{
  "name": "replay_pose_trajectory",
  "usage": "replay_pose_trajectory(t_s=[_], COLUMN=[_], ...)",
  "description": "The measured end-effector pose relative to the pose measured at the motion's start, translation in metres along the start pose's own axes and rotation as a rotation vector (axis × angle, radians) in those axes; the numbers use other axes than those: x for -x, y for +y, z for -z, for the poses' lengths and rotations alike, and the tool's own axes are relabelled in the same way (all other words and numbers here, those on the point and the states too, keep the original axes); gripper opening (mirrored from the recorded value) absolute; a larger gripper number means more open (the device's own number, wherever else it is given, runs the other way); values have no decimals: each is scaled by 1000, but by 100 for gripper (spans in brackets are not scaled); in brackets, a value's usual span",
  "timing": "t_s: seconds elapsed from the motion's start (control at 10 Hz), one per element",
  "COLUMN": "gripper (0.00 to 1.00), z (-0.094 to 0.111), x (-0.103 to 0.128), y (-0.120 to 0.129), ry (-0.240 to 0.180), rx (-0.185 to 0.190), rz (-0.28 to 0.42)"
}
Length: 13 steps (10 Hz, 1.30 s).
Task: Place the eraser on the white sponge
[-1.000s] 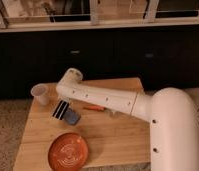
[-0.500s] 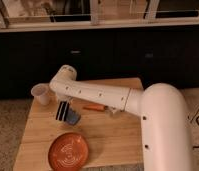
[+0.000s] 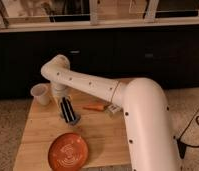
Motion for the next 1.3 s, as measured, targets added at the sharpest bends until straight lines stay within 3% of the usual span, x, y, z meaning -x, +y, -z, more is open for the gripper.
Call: replay_pose_trajectory(t_s=[0.1, 0.4, 0.6, 0.8, 1.3], gripper=[0, 1, 15, 30, 31], z=[2, -3, -3, -4, -8], x=[0, -2, -5, -4, -9], y=[0, 14, 13, 23, 27], ry=[-2, 39, 30, 31, 30], rx=[12, 17, 17, 28, 34], rz=[14, -58, -9, -9, 20])
